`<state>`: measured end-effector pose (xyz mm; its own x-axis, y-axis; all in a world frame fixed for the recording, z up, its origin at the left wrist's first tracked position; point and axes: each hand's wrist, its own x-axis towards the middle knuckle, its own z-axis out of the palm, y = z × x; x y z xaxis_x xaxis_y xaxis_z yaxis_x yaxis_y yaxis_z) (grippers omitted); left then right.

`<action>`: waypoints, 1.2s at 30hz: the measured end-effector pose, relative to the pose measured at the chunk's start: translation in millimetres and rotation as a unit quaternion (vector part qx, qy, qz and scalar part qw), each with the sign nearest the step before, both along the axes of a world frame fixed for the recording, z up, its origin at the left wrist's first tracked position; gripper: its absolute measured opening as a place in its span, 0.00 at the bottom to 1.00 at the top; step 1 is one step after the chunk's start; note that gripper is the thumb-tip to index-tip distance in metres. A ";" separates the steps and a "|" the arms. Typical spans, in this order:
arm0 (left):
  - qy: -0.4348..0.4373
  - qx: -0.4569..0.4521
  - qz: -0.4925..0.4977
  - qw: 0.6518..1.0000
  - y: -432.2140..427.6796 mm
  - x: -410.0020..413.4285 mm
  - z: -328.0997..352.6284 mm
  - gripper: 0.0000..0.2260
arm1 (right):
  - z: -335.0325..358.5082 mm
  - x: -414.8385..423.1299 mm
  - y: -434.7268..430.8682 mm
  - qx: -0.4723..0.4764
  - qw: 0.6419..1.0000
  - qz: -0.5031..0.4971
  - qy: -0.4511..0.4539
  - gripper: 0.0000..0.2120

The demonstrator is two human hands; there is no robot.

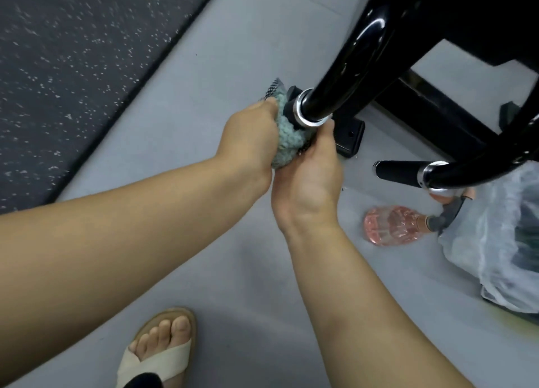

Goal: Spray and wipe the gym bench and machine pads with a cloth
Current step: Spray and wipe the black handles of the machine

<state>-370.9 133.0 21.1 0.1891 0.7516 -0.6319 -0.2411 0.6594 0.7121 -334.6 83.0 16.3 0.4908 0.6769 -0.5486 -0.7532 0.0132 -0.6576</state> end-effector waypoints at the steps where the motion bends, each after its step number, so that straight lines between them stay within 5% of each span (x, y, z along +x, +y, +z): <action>1: 0.000 0.017 -0.007 1.000 -4.6 -0.9 11.6 0.09 | 6.6 -1.2 -4.3 0.009 1.000 0.007 -0.006 0.17; 16: 0.075 0.119 -0.111 0.984 -48.0 -13.6 101.2 0.18 | 68.3 -3.6 -44.8 0.035 0.964 0.155 -0.215 0.12; 25: -0.012 0.095 -0.171 0.981 -53.5 -33.8 149.6 0.11 | 120.9 46.7 -77.9 -0.044 0.896 0.211 -0.389 0.05; 28: 0.040 0.189 -0.322 0.927 -63.5 -24.7 167.4 0.17 | 152.1 75.8 -91.7 -0.077 0.853 0.209 -0.473 0.08; 30: 0.061 0.263 -0.387 0.882 -72.7 -10.7 182.9 0.24 | 177.5 92.6 -100.8 -0.055 0.855 0.214 -0.469 0.08; 36: 0.161 0.507 -0.312 0.787 -74.6 46.8 235.2 0.15 | 242.6 139.7 -105.5 0.040 0.912 0.159 -0.376 0.16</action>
<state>-324.1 58.4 256.3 0.6745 0.7246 0.1417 0.2061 -0.3690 0.9063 -194.9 -22.5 258.9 0.4802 0.8735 -0.0801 -0.0650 -0.0556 -0.9963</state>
